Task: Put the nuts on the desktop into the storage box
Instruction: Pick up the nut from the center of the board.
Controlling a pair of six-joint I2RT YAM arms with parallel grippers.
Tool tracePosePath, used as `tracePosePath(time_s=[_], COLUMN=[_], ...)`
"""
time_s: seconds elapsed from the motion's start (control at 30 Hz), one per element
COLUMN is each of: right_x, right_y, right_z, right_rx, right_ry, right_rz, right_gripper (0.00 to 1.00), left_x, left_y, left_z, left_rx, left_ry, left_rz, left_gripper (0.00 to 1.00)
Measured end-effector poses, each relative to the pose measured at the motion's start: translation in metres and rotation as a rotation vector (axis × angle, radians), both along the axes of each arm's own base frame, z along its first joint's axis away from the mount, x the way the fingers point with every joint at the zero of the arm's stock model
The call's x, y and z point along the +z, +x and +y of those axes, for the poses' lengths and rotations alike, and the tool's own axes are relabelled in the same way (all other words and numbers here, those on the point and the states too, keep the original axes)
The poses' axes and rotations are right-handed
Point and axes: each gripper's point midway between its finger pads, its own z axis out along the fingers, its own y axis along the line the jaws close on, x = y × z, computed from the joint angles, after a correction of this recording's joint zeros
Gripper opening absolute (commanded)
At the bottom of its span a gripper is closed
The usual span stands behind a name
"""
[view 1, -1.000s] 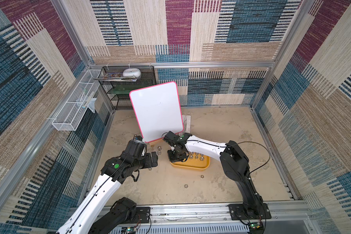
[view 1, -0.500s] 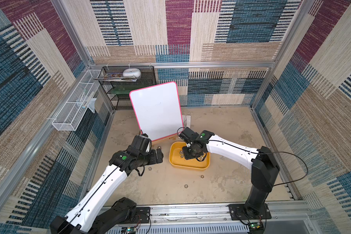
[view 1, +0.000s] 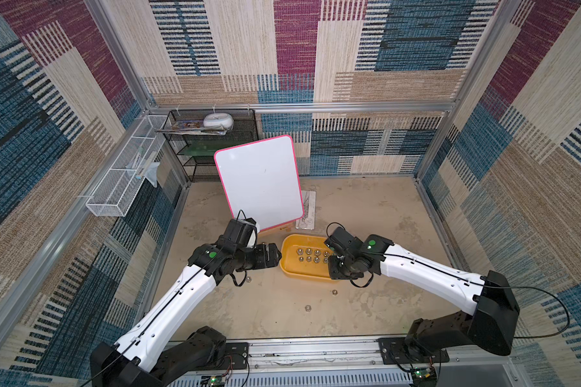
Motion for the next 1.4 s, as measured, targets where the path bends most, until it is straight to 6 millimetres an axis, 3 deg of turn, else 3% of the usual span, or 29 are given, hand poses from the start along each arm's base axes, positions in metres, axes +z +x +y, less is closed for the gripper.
tracePosePath(time_s=[0.37,0.73,1.13,1.4], right_x=[-0.042,-0.080,-0.100,-0.102], right_y=[-0.027,-0.023,-0.022,-0.017], right_z=[-0.012,-0.005,-0.003,-0.004], right_rx=[-0.097,-0.057,-0.021,-0.015], right_ry=[-0.055,-0.128,-0.177,-0.195], right_rz=[0.099,0.144,0.171,0.164], right_gripper=[0.38,0.35,0.33,0.31], left_x=[-0.002,-0.006,-0.011,-0.010], left_y=[-0.017,-0.023,-0.029,-0.030], left_z=[-0.007,-0.008,-0.004,-0.004], left_rx=[-0.081,-0.091,-0.086,-0.085], left_ry=[0.010,-0.003,0.010,0.010], left_rz=[-0.024,-0.004,0.031,0.029], left_gripper=[1.00,1.00,1.00,1.00])
